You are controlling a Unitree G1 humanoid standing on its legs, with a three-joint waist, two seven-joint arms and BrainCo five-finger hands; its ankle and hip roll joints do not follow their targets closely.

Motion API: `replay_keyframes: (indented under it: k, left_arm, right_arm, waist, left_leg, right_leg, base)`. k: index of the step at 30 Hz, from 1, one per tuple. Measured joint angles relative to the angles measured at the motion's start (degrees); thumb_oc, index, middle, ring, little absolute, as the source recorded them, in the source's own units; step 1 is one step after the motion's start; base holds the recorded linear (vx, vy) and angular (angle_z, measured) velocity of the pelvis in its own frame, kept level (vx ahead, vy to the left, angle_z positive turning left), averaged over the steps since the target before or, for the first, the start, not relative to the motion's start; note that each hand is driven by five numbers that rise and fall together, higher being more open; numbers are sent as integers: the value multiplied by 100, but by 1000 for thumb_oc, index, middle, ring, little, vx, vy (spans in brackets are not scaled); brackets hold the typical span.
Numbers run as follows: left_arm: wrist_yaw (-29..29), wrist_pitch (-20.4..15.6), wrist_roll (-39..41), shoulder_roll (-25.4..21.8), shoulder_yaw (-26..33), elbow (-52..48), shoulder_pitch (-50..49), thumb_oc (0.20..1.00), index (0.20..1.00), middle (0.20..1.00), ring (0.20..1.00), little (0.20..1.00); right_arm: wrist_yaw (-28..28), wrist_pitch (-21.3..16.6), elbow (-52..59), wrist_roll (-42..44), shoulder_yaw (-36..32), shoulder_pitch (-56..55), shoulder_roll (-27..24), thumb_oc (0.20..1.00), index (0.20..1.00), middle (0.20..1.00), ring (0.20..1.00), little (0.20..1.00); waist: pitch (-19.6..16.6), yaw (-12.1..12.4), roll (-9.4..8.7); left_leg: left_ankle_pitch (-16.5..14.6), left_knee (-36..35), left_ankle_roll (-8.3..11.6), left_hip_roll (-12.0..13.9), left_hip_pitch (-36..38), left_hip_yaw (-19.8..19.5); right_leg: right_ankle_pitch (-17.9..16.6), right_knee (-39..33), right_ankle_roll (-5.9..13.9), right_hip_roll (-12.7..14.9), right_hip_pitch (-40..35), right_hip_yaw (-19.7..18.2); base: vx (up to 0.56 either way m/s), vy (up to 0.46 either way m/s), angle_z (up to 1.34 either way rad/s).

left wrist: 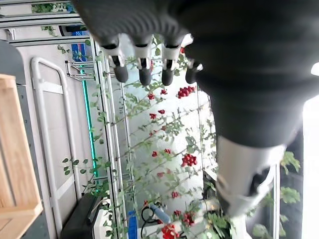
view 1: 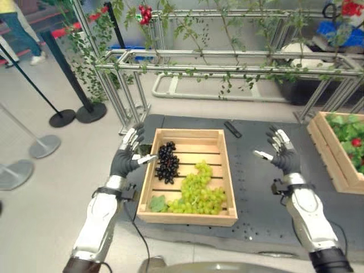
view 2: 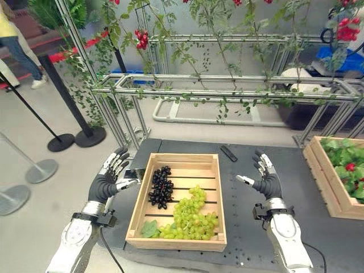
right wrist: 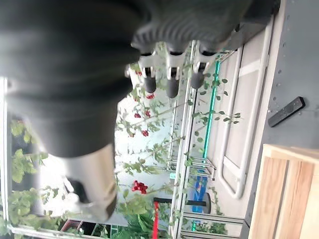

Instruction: Pick up the fruits from the basket on one side to the basket on the other side

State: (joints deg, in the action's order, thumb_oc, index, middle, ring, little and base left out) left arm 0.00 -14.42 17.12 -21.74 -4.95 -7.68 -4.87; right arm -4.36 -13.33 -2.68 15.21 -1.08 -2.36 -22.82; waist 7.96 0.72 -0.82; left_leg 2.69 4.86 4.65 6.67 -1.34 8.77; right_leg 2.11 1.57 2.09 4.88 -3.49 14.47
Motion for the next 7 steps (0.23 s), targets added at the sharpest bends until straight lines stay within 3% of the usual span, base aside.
replay_keyframes:
  k: [1, 3, 7]
  left_arm:
    - [5, 0, 0, 13, 0, 2, 0, 1000, 1000, 1000, 1000, 1000]
    - [18, 9, -1, 29, -22, 41, 42, 1000, 1000, 1000, 1000, 1000]
    - [51, 9, 0, 25, 24, 37, 39, 1000, 1000, 1000, 1000, 1000]
  right_arm:
    - [-4, 0, -1, 0, -12, 0, -2, 1000, 1000, 1000, 1000, 1000]
    - [-44, -2, -6, 0, -71, -28, 89, 1000, 1000, 1000, 1000, 1000]
    - [14, 0, -7, -17, 29, -94, 232, 1000, 1000, 1000, 1000, 1000]
  waist:
    - [10, 2, -14]
    - [18, -252, 32]
    - [12, -274, -3]
  left_leg:
    - [-1, -62, 2, 12, 24, -71]
    - [-12, -430, 42, 102, 121, 224]
    - [98, -725, -36, -91, 336, 355]
  right_leg:
    - [-1, -11, -1, -23, -8, 12]
    - [-19, -117, 31, -39, -122, 259]
    - [-127, -406, 187, 74, -245, 172]
  base:
    - [11, 40, 4]
    - [51, 43, 40]
    - [51, 36, -1]
